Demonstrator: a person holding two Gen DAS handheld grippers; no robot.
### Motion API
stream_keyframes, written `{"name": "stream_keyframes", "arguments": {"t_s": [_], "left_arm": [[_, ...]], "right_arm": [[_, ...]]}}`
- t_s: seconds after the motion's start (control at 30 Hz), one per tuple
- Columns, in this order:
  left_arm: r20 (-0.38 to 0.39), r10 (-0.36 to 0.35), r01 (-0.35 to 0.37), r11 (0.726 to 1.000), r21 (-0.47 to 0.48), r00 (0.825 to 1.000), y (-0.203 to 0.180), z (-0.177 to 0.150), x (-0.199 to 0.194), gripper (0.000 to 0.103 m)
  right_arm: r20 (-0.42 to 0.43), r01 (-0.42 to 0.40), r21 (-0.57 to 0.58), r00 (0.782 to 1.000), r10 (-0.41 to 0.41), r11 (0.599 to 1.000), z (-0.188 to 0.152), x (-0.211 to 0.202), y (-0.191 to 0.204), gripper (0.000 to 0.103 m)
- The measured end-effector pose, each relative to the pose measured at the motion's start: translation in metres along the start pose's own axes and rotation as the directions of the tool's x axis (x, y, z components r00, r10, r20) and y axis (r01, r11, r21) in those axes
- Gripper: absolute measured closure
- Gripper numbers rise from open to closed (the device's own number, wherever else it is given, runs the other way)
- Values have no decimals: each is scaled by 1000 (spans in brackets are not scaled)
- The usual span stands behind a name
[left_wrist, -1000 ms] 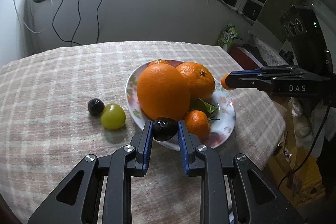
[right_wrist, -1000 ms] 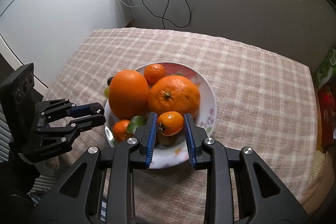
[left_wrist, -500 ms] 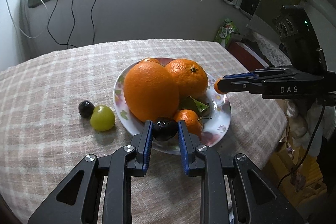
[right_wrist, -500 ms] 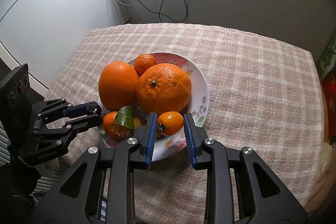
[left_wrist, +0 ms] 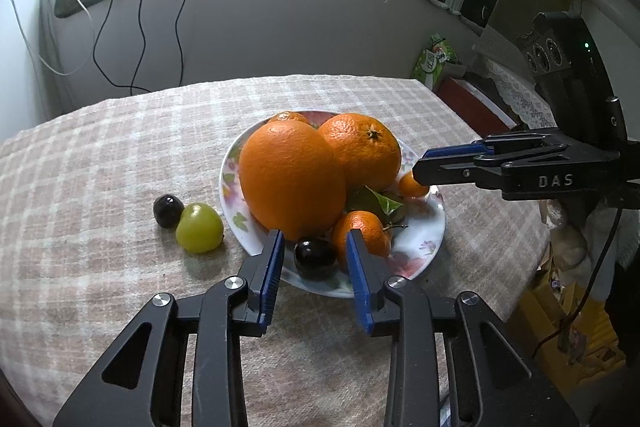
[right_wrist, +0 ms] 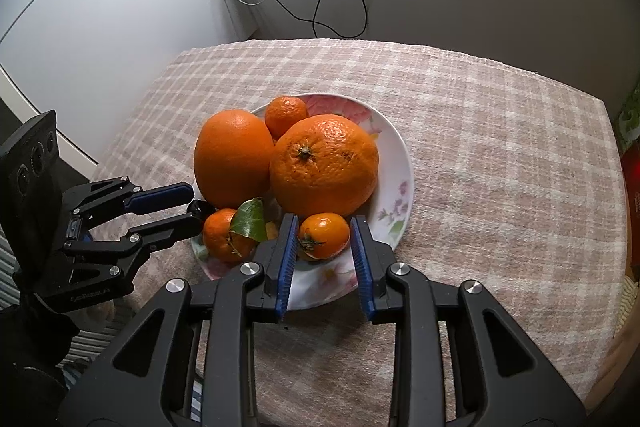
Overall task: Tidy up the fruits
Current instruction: 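Lower the plum and small orange fruit onto the plate and open both grippers, then withdraw both open grippers toward the remaining dark plum and green grape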
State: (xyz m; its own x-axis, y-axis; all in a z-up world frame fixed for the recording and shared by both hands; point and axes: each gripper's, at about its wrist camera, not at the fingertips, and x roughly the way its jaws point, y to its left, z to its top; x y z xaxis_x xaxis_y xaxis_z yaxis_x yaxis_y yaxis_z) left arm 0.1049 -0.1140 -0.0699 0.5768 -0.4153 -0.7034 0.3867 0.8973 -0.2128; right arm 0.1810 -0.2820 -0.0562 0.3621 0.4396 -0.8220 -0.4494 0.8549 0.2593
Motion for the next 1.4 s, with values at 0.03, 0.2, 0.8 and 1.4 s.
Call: {"name": "stream_keyframes", "arguments": {"t_s": [0.03, 0.2, 0.8, 1.4], "left_arm": [[0, -1, 1, 1000, -2, 1000, 0, 0, 0, 72], [0, -1, 1, 1000, -4, 1000, 1, 0, 0, 72], [19, 5, -5, 1000, 1, 1000, -1, 0, -9, 72], [66, 22, -18, 999, -51, 998, 31, -7, -32, 72]], "right_arm": [[5, 3, 1, 1000, -3, 1000, 0, -1, 0, 56], [24, -2, 5, 1000, 2, 1000, 2, -7, 0, 48], [56, 22, -12, 998, -21, 1000, 5, -18, 6, 32], [150, 69, -27, 987, -64, 997, 33, -26, 38, 32]]}}
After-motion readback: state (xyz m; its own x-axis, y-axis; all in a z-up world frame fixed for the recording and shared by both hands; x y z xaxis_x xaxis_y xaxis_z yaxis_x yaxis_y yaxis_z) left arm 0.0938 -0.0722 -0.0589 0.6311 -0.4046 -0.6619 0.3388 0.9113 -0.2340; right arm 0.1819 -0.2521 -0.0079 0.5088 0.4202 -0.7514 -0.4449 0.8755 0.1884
